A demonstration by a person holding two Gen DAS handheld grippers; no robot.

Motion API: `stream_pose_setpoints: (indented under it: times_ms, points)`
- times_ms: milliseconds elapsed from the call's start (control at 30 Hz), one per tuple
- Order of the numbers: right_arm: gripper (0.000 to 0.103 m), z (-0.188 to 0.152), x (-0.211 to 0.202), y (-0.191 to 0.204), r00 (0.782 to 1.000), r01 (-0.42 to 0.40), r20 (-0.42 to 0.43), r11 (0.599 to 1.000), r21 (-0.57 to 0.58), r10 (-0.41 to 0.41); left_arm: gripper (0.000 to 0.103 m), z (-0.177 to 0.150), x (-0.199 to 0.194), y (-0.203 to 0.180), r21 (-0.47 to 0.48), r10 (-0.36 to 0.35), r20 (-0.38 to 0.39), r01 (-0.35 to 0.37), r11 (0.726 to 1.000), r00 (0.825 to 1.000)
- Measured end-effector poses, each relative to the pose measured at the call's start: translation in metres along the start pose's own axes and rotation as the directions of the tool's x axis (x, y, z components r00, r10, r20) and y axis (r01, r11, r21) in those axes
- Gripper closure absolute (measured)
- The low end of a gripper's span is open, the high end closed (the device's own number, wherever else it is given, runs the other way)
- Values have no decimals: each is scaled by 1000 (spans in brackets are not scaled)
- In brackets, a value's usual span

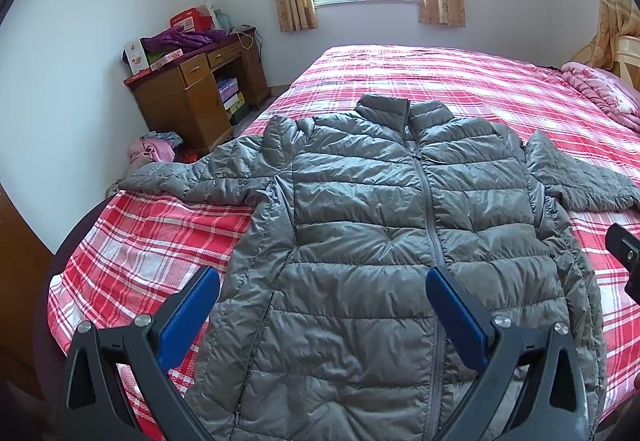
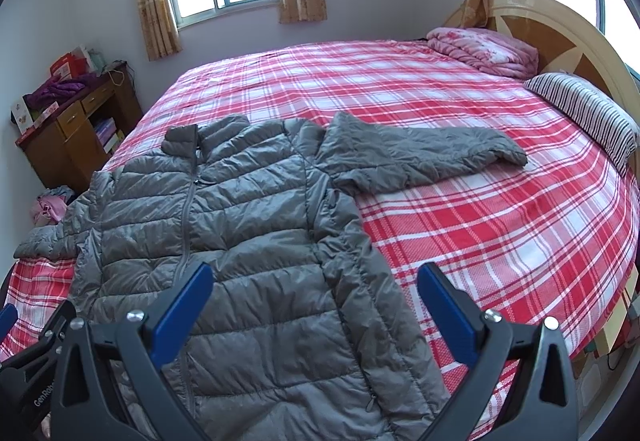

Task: Fold large clothes

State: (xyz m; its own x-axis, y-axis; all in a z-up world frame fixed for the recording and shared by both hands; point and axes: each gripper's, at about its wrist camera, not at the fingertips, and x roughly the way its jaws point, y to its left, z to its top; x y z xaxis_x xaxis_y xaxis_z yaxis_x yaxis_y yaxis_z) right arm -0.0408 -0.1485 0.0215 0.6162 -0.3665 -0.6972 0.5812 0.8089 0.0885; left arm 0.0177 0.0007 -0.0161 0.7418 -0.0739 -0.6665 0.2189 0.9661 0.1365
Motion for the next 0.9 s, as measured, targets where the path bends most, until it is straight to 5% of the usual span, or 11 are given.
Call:
stream_pose_setpoints:
  times_ms: [900]
  points:
    - [0,7,-82,3,991,13,137,1000,-21,-10,1,0,-83,30,-69,-58,89,64,996,994]
